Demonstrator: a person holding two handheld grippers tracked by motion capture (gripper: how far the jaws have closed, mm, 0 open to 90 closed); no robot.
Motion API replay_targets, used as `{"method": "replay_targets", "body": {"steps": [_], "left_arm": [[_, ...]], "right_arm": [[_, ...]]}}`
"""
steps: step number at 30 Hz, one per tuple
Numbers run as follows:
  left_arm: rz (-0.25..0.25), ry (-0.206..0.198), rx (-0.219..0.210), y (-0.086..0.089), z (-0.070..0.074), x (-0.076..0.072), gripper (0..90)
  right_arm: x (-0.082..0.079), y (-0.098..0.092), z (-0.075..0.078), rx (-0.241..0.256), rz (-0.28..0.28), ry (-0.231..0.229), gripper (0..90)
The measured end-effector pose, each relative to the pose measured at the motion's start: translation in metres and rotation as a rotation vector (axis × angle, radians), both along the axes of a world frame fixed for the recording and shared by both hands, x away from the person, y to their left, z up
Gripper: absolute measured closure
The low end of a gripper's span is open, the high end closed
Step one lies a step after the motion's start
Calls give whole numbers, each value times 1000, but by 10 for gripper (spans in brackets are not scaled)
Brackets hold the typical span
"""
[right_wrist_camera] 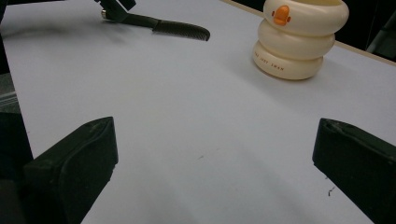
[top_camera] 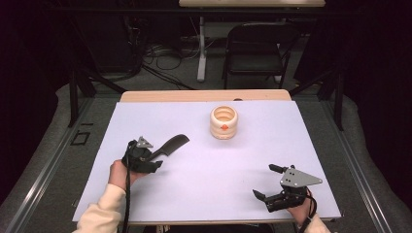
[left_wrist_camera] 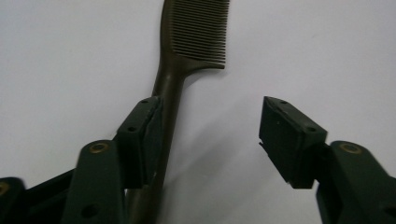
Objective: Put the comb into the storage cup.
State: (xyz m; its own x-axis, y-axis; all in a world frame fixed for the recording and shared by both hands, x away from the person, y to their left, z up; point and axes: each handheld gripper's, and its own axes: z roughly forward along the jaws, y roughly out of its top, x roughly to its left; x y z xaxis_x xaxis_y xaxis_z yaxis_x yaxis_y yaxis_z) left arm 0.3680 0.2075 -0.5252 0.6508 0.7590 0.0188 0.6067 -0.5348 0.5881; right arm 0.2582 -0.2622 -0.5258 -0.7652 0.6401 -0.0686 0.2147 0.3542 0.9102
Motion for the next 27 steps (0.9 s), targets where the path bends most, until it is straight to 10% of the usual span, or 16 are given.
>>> {"method": "replay_targets", "body": {"steps": [13, 27], "left_arm": [[-25, 7, 45, 4, 2, 12, 53], [-37, 14, 139, -4, 0, 23, 0]], "right_arm": [[0, 0, 0, 1, 2, 5, 0], [1, 1, -1, 5, 4, 9, 0]]}}
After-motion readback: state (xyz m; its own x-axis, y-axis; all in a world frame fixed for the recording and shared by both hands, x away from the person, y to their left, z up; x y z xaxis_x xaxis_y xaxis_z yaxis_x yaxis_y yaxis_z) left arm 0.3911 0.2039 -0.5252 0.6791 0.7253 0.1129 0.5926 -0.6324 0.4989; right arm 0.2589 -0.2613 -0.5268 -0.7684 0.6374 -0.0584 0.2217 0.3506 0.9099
